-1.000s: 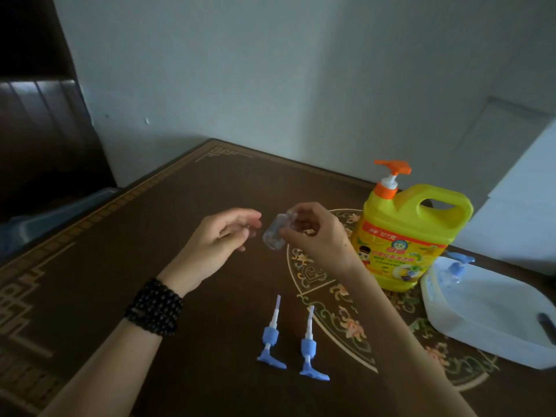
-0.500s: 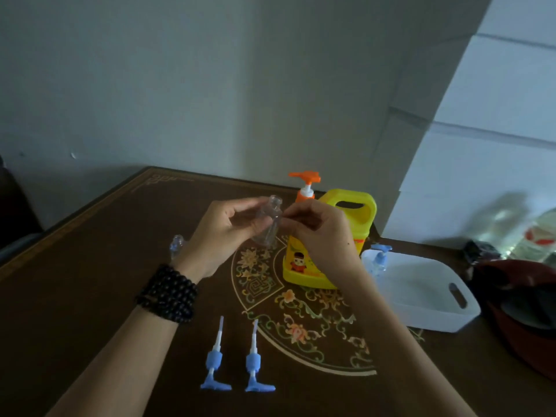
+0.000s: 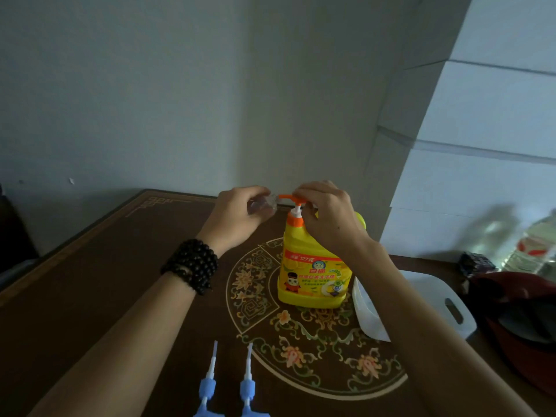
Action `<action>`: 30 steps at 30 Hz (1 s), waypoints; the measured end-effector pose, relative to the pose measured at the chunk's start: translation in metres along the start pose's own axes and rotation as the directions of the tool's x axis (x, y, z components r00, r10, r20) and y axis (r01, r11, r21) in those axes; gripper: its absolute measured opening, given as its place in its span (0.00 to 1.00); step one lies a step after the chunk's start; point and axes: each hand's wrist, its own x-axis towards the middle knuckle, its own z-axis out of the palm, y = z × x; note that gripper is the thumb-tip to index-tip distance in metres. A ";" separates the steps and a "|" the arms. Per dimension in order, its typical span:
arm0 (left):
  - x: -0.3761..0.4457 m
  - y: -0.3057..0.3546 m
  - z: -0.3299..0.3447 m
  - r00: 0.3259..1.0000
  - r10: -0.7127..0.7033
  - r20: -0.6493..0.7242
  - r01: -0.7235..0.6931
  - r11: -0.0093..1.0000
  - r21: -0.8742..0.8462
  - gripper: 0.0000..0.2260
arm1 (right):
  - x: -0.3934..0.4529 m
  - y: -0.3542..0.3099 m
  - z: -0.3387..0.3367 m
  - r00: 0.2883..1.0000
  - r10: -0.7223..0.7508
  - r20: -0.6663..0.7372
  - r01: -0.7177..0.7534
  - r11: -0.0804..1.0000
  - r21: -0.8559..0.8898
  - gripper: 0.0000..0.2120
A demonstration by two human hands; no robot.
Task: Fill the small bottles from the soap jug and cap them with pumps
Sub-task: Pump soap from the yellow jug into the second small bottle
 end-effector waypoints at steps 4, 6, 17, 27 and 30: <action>0.006 0.007 0.001 0.996 0.082 0.031 -0.083 0.997 0.004 0.13 | 0.002 -0.002 -0.007 0.999 -0.045 -0.006 0.045 0.999 0.027 0.13; 0.010 0.010 0.003 0.993 0.107 0.040 -0.108 0.994 0.018 0.12 | 0.004 -0.002 -0.009 0.998 -0.067 -0.012 0.067 0.997 0.038 0.14; 0.011 0.004 0.013 0.993 0.116 0.011 -0.116 0.991 0.062 0.12 | 0.000 0.006 0.009 0.989 0.009 -0.147 0.004 0.996 0.090 0.15; 0.004 0.002 0.018 0.990 0.133 0.037 -0.135 0.989 0.056 0.11 | -0.008 0.002 0.007 0.993 0.003 -0.122 0.010 0.994 0.111 0.17; 0.010 0.009 0.010 0.991 0.134 0.022 -0.135 0.988 0.073 0.10 | 0.003 0.001 -0.007 0.996 -0.039 -0.082 0.048 0.994 0.099 0.21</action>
